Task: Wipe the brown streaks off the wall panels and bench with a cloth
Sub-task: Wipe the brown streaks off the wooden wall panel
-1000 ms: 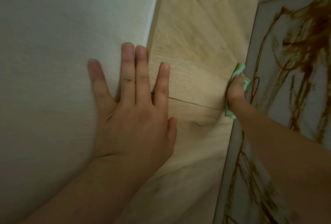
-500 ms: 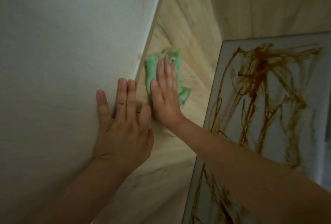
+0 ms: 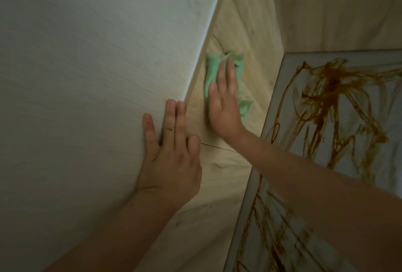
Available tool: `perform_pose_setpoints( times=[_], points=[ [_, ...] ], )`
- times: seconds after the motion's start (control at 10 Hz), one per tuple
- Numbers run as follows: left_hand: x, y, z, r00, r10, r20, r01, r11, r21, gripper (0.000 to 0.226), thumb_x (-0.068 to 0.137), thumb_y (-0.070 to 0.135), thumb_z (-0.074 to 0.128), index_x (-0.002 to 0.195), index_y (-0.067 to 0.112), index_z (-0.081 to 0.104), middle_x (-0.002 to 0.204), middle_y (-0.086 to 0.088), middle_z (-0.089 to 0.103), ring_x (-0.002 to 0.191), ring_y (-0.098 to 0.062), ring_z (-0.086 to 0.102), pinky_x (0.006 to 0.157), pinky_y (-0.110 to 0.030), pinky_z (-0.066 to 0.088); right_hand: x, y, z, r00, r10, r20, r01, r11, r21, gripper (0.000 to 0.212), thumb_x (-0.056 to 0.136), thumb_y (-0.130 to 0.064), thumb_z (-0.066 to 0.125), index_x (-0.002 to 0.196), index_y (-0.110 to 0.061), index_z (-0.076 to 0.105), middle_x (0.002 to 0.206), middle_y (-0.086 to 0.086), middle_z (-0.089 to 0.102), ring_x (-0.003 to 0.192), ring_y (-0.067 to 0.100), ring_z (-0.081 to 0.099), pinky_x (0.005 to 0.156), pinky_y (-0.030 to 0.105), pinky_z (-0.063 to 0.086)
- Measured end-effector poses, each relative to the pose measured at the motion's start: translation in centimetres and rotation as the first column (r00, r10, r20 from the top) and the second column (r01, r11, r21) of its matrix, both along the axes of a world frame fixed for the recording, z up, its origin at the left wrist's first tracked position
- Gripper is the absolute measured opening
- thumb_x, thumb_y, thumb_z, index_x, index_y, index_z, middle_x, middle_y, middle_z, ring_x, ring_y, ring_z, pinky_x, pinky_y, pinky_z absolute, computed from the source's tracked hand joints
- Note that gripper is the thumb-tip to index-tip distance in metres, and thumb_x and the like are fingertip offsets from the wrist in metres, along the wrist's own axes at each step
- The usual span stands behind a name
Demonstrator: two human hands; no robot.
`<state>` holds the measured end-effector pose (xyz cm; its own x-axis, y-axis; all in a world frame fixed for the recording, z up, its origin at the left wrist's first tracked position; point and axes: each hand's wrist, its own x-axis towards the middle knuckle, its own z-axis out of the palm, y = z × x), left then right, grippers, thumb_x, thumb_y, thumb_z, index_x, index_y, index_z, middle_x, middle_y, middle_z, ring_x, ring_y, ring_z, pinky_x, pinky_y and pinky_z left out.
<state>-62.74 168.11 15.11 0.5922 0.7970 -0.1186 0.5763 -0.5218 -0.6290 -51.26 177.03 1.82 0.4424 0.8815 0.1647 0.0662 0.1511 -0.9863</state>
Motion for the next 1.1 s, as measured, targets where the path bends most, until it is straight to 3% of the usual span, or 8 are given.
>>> perform_pose_setpoints(
  times=[0.1,0.2,0.4,0.6,0.8,0.9,1.0,1.1],
  points=[
    [0.1,0.0,0.0,1.000,0.007,0.003,-0.007,1.000,-0.013,0.038,0.083,0.034,0.065,0.107,0.004,0.060,0.165,-0.035,0.010,0.156,-0.049,0.000,0.116,-0.075,-0.011,-2.0,-4.8,-3.1,0.934,0.097,0.344,-0.175,0.963,0.204,0.059,0.112,-0.042,0.030,0.164,-0.020,0.014,0.171,0.016,0.008,0.158,0.042,0.009,0.123,0.067,0.016],
    [0.1,0.0,0.1,1.000,0.021,0.007,-0.021,0.999,-0.031,0.032,0.082,0.032,0.067,0.099,0.006,0.060,0.164,-0.036,0.013,0.156,-0.049,0.002,0.116,-0.075,-0.010,1.0,-3.5,-3.9,0.856,0.062,0.514,-0.234,0.932,0.277,0.055,0.111,-0.041,0.037,0.160,-0.018,0.028,0.166,0.024,0.021,0.155,0.043,0.021,0.120,0.065,0.024],
    [0.1,0.0,0.1,1.000,0.006,0.002,-0.006,1.000,-0.017,0.032,0.080,0.033,0.066,0.096,0.007,0.057,0.164,-0.036,0.011,0.156,-0.049,0.001,0.116,-0.075,-0.011,1.8,2.1,3.5,0.973,-0.043,0.227,-0.011,0.973,0.228,0.054,0.108,-0.032,0.043,0.159,-0.015,0.036,0.170,0.019,0.017,0.158,0.041,0.006,0.126,0.060,0.012],
    [0.1,-0.1,0.2,1.000,0.026,0.014,-0.025,0.999,-0.044,0.025,0.080,0.030,0.065,0.092,0.010,0.057,0.165,-0.036,0.009,0.156,-0.049,0.002,0.116,-0.075,-0.009,2.1,2.5,1.7,0.996,-0.015,0.088,0.005,0.994,0.110,0.057,0.111,-0.036,0.023,0.163,-0.016,0.012,0.173,0.013,0.005,0.160,0.029,0.002,0.128,0.057,0.009],
    [0.2,-0.3,0.3,1.000,0.017,0.005,-0.016,1.000,-0.022,0.025,0.084,0.032,0.060,0.096,0.011,0.055,0.165,-0.035,0.004,0.156,-0.048,-0.003,0.116,-0.074,-0.013,8.7,8.6,0.1,0.928,-0.101,-0.358,-0.038,0.932,-0.362,0.058,0.112,-0.043,0.020,0.167,-0.026,0.008,0.174,-0.003,0.001,0.160,0.015,-0.003,0.130,0.045,-0.002],
    [0.2,-0.3,0.5,1.000,0.012,0.002,-0.012,1.000,-0.012,0.025,0.085,0.033,0.057,0.096,0.011,0.053,0.166,-0.035,0.002,0.156,-0.048,-0.007,0.115,-0.074,-0.015,6.0,5.4,-0.2,0.930,-0.060,-0.363,-0.088,0.922,-0.377,0.059,0.111,-0.046,0.015,0.166,-0.026,0.005,0.174,-0.002,-0.001,0.159,0.015,-0.003,0.126,0.034,-0.007],
    [0.3,-0.2,0.5,1.000,0.013,-0.006,-0.013,1.000,-0.012,0.023,0.085,0.032,0.057,0.094,0.012,0.053,0.165,-0.035,0.001,0.156,-0.048,-0.007,0.115,-0.074,-0.016,1.0,-2.0,-2.6,0.978,0.139,-0.156,-0.189,0.906,-0.379,0.075,0.104,-0.054,0.003,0.164,-0.009,0.004,0.173,0.010,0.000,0.160,0.020,-0.002,0.118,0.013,-0.010],
    [0.4,-0.2,0.6,1.000,0.016,-0.001,-0.016,1.000,-0.022,0.020,0.087,0.031,0.056,0.094,0.013,0.053,0.165,-0.036,0.000,0.155,-0.049,-0.008,0.115,-0.074,-0.017,-1.6,-7.8,-3.6,0.930,0.318,-0.184,-0.367,0.833,-0.414,0.082,0.105,-0.062,0.009,0.164,-0.005,0.006,0.172,0.014,0.003,0.160,0.026,0.001,0.127,0.026,-0.004]
  ],
)
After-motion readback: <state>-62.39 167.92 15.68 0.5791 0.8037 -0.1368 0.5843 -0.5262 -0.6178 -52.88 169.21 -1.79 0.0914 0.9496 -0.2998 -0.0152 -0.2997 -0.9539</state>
